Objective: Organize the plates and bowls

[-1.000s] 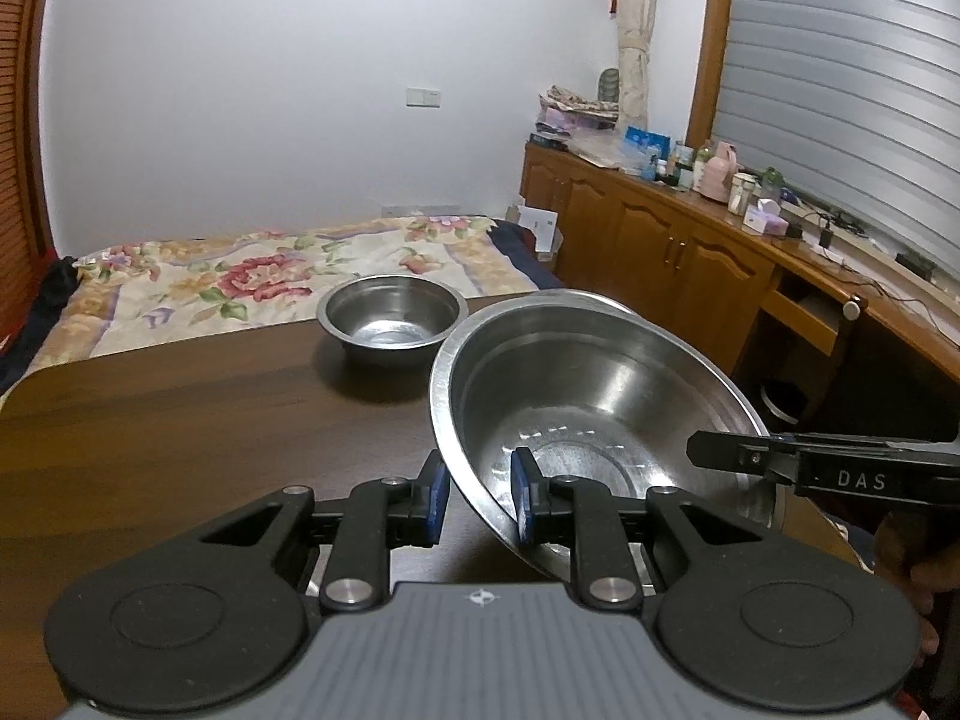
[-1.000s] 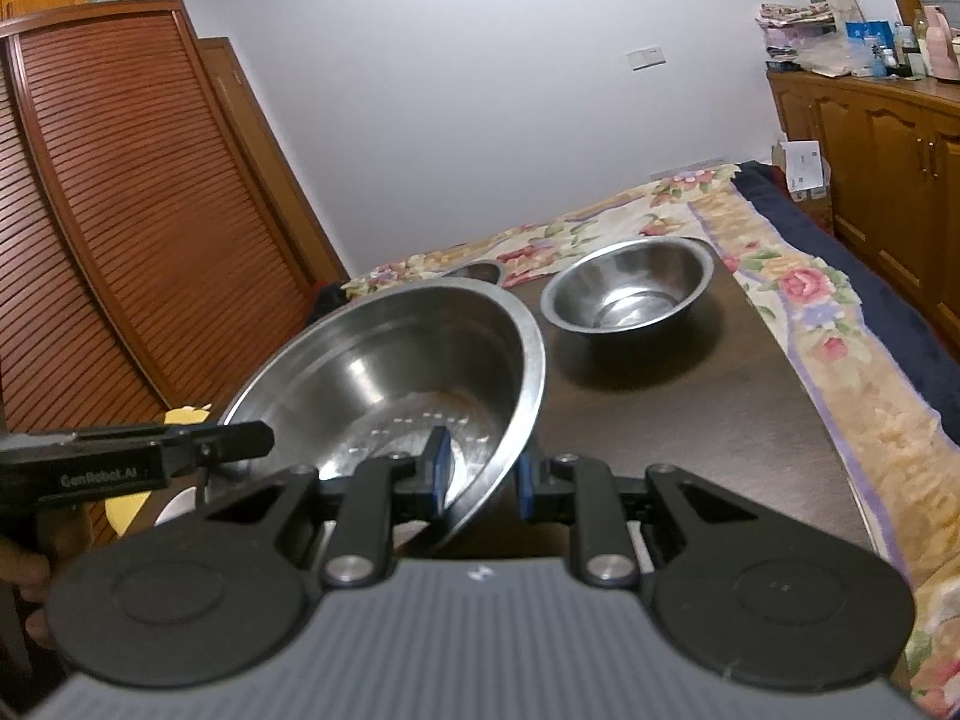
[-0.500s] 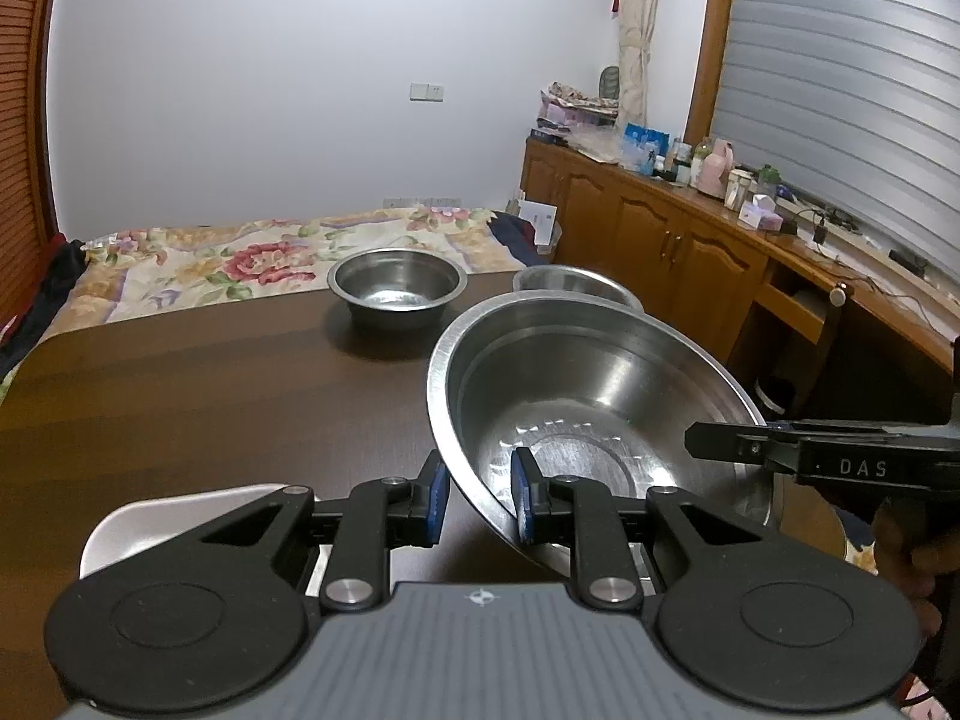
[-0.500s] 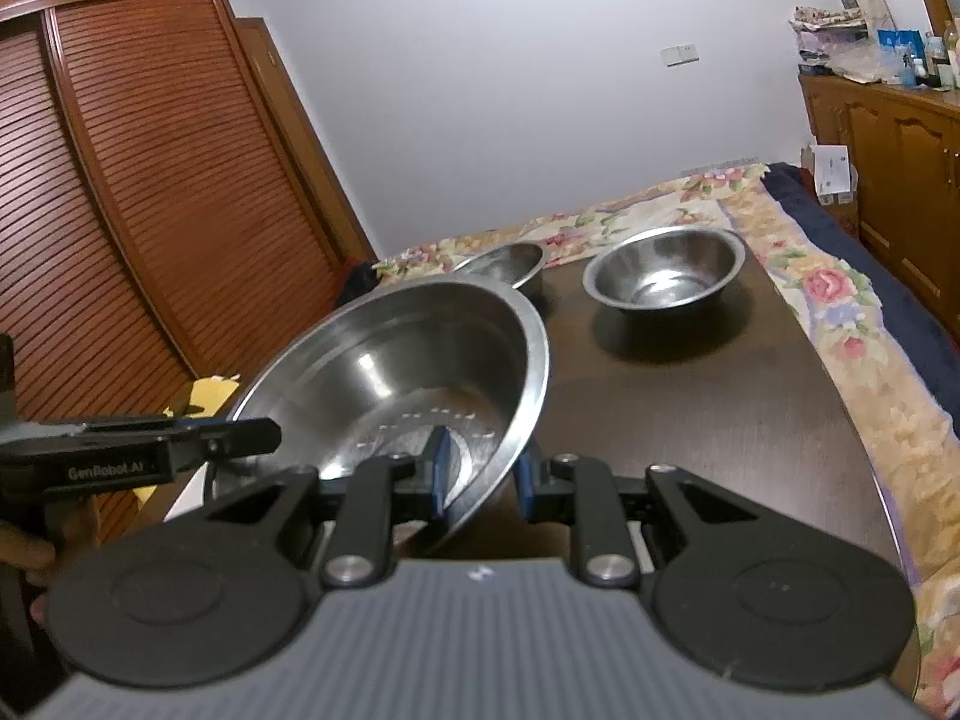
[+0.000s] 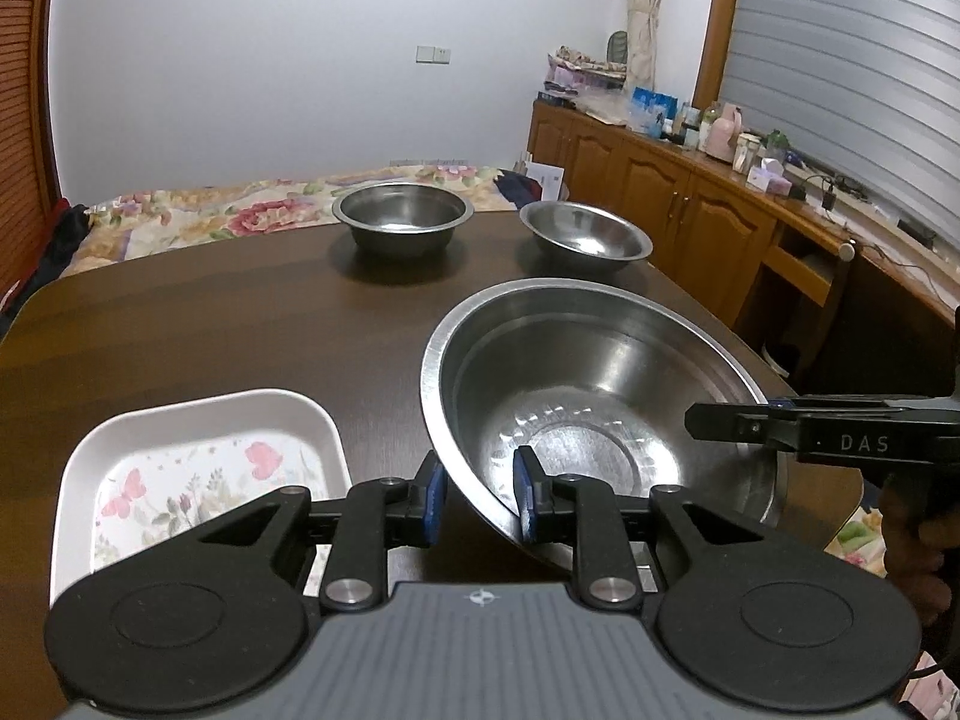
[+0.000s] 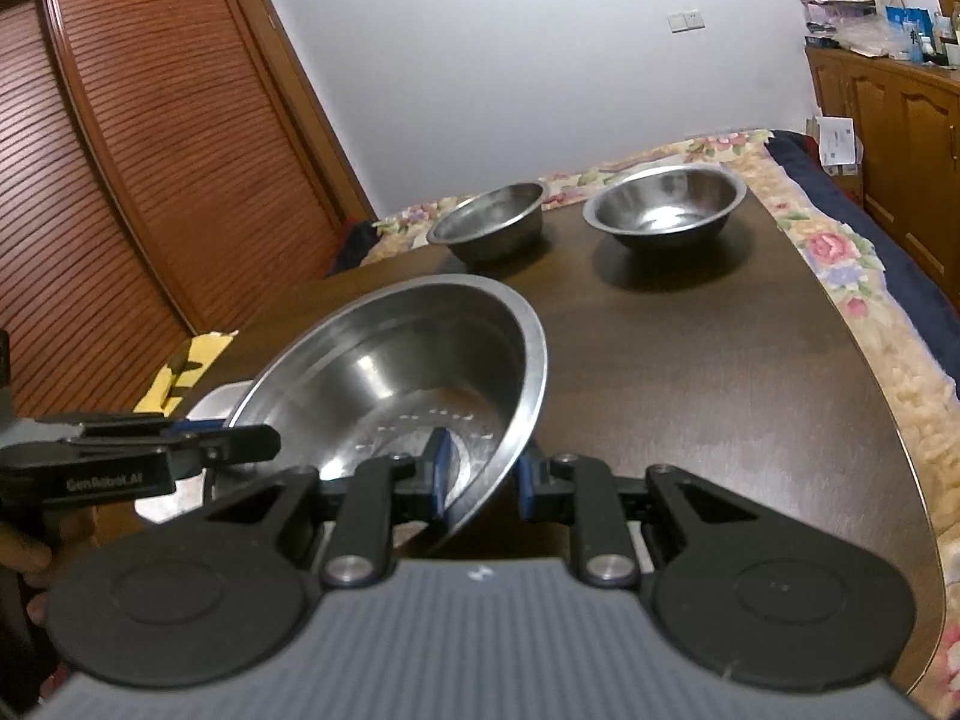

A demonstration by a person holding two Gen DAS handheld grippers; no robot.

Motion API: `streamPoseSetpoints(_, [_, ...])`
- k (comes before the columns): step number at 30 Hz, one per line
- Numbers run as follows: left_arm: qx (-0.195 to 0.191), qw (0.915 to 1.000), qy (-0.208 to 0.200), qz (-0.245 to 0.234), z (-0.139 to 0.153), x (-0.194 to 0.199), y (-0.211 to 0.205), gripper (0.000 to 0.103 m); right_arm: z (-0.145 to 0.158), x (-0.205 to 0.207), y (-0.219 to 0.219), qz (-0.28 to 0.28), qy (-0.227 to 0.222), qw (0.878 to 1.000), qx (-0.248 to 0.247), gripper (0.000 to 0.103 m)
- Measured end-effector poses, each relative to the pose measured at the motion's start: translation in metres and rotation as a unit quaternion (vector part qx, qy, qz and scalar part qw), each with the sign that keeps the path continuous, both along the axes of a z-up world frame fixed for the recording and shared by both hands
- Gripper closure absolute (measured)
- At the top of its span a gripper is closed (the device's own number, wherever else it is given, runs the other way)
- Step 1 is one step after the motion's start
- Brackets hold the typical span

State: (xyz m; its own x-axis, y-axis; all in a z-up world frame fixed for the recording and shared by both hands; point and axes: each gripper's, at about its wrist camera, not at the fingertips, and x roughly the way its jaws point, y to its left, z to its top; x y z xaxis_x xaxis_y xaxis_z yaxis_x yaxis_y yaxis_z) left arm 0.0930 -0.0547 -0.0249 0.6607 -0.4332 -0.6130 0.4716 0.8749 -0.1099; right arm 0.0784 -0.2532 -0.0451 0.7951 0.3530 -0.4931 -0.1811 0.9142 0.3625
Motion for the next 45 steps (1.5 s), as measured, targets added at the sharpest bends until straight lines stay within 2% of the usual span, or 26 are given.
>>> streamPoseSetpoints(20, [-0.012, 0.9999, 0.005, -0.003, -0.008, 0.01, -0.004, 0.075, -0.004, 0.004, -0.004, -0.014, 0.005, 1.0, -0.014, 0.078])
streamPoseSetpoints(23, [-0.014, 0.9999, -0.003, 0.001, -0.007, 0.007, -0.002, 0.067, -0.004, 0.004, -0.005, -0.018, 0.004, 1.0, -0.015, 0.077])
streamPoseSetpoints(25, [-0.017, 0.9998, -0.008, 0.005, -0.004, 0.007, 0.001, 0.056, -0.004, 0.004, -0.006, -0.023, 0.002, 1.0, -0.015, 0.073])
streamPoseSetpoints(31, [-0.026, 0.9991, -0.029, 0.019, 0.009, 0.009, 0.009, 0.044, 0.005, 0.002, -0.014, -0.037, -0.009, 0.999, -0.015, 0.066])
streamPoseSetpoints(36, [-0.025, 0.9984, -0.045, 0.022, 0.022, 0.017, 0.008, 0.043, 0.019, 0.0, -0.023, -0.046, -0.03, 0.998, -0.023, 0.058])
streamPoseSetpoints(45, [-0.022, 0.997, -0.074, 0.008, 0.043, 0.031, -0.008, 0.041, 0.044, 0.002, -0.04, -0.061, -0.065, 0.995, -0.055, 0.053])
